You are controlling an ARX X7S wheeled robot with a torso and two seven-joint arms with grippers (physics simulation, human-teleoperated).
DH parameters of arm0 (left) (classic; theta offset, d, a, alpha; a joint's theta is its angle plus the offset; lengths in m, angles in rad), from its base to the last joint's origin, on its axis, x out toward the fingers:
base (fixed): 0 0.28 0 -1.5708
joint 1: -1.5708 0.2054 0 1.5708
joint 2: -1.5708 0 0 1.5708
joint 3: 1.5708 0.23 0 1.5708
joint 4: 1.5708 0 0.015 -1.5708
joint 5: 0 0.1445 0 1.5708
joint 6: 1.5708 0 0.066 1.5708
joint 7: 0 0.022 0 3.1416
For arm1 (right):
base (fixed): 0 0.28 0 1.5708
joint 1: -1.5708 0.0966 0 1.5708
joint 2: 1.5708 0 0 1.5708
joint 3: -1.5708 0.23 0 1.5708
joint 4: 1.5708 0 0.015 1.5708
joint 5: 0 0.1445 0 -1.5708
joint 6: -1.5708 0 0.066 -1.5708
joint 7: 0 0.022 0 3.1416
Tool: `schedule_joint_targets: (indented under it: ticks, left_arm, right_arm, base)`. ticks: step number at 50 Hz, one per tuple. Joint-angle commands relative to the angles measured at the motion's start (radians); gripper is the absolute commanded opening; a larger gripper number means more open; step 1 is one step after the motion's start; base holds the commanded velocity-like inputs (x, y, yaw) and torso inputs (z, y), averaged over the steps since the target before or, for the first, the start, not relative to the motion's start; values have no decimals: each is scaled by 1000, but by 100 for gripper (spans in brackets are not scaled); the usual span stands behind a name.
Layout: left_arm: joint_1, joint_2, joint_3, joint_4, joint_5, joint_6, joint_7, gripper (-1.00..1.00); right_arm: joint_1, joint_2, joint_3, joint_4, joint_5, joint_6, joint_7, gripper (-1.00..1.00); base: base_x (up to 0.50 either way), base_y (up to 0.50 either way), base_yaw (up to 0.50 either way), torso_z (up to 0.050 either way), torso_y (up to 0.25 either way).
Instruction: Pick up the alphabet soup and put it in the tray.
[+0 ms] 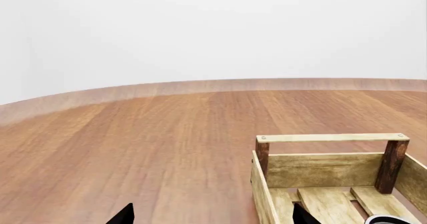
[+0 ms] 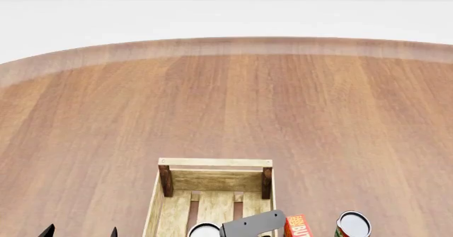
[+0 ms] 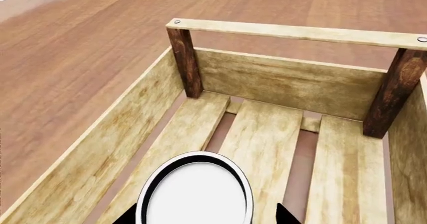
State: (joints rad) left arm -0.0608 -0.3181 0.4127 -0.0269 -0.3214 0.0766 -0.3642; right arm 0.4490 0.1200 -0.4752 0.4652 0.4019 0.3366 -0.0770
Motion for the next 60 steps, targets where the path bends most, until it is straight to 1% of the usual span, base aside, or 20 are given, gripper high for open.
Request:
schedule_joint_targets:
  ticks: [1,7,20,60]
  left_arm:
    - [0,-2,3,1,-1,0,-2,100]
    - [-3,-1,4,-4,-2,3,-1,100]
    - [-4,-3,7,-4,-3,4,-4,100]
    - [7,-17,6,30,4,15,-30,100]
  right_arm:
    - [8,3,1,5,2,-5,1,100]
    - [3,9,0,-13,8,1,7,100]
    - [-40,41,2,-133,33,41,39,100]
    - [-185,171,22,-638,96,172,191,100]
  base:
    - [0,0,0,0,0]
    - [0,0,0,0,0]
    - [0,0,0,0,0]
    - [0,0,0,0,0]
